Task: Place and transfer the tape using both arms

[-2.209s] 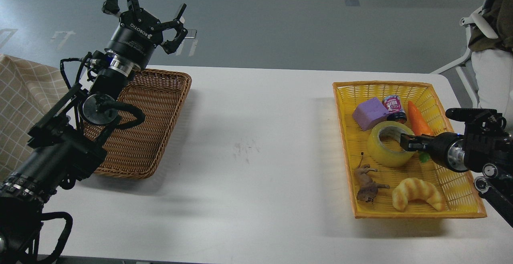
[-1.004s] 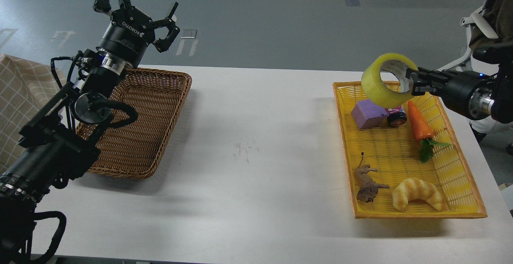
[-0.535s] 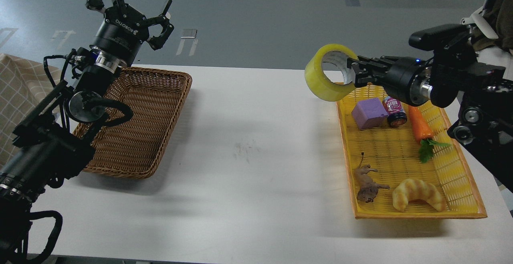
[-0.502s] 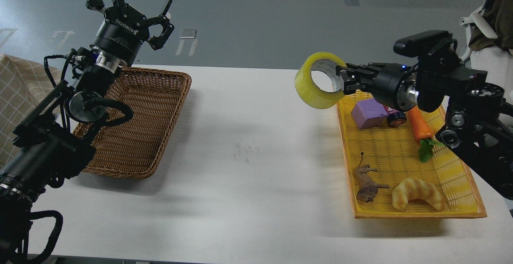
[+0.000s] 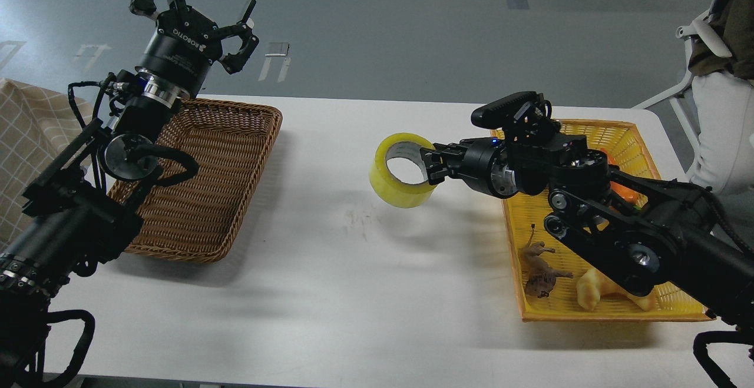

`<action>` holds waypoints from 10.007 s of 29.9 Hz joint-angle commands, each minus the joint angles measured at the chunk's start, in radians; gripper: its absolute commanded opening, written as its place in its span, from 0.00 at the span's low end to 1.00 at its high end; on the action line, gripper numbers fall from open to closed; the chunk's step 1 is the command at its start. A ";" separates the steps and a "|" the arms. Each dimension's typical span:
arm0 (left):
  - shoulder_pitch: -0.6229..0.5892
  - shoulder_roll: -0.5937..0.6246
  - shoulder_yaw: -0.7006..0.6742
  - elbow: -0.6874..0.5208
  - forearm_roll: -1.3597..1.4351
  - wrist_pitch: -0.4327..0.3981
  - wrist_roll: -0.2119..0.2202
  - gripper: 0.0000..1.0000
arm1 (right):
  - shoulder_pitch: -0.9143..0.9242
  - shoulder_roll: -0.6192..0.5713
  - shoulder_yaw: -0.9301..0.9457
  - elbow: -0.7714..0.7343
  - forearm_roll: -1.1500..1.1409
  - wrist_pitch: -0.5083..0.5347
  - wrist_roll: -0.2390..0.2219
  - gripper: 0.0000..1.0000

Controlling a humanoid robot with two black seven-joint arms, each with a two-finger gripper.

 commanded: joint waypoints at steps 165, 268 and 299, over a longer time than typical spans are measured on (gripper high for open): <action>0.038 0.032 0.025 -0.031 0.126 0.000 0.008 0.98 | -0.273 0.031 1.010 -0.162 1.491 0.000 0.001 1.00; -0.191 0.018 0.646 -0.365 1.810 0.000 0.385 0.98 | -0.383 0.011 1.027 -0.174 1.491 0.000 0.030 1.00; -0.186 -0.083 0.707 -0.196 1.809 0.000 0.387 0.94 | -0.391 0.008 1.032 -0.174 1.491 0.000 0.030 1.00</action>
